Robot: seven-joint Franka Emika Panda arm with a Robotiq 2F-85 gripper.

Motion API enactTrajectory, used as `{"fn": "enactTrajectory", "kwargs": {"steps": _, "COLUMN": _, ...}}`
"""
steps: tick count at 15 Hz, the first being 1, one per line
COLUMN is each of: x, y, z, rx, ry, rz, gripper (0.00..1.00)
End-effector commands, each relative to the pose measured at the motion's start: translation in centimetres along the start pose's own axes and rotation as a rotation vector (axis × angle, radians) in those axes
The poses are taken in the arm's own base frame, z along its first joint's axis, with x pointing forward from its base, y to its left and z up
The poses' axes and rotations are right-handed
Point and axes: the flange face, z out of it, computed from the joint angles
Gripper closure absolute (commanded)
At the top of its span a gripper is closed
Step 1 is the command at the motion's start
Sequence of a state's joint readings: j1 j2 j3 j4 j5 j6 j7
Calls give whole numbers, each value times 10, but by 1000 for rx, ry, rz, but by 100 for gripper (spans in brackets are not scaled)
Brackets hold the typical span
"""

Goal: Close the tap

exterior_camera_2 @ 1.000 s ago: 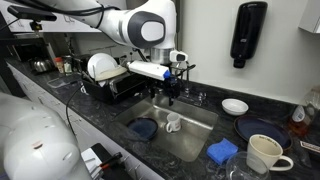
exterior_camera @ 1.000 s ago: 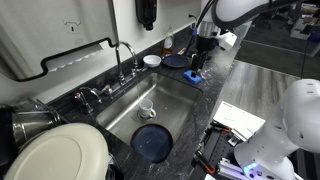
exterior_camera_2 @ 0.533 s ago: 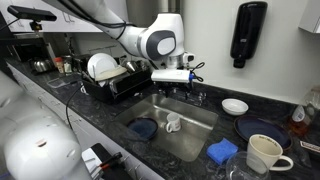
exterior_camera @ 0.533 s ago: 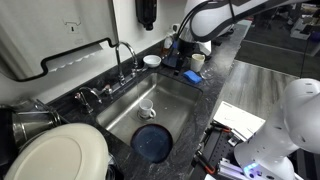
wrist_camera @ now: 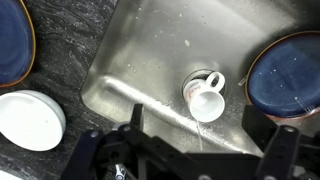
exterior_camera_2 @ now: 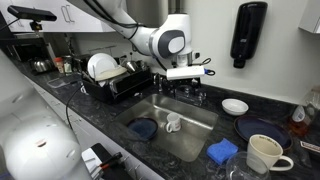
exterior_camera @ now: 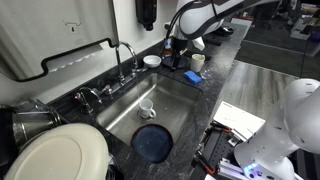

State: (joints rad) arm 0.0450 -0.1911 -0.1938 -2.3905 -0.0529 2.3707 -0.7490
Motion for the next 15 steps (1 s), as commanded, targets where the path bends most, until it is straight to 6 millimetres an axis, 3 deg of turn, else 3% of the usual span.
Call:
{"fn": "enactTrajectory", "kwargs": {"steps": 1, "x": 1, "y": 0, "z": -1, "rx": 0, "ry": -1, "rz": 0, "gripper": 0}}
{"fn": "enactTrajectory", "kwargs": {"steps": 2, "x": 0, "y": 0, "z": -1, "rx": 0, "ry": -1, "rz": 1, "gripper": 0}}
{"fn": "enactTrajectory", "kwargs": {"steps": 6, "x": 39, "y": -1, "z": -2, "rx": -37, "ry": 69, "rz": -110, "gripper": 0}}
{"fn": "enactTrajectory", "kwargs": {"steps": 9, "x": 57, "y": 3, "z": -1, "rx": -73, "ry": 98, "rz": -169, "gripper": 0}}
{"fn": "enactTrajectory", "kwargs": {"steps": 15, "x": 75, "y": 46, "z": 9, "rx": -117, "ry": 132, "rz": -227, "gripper": 0}}
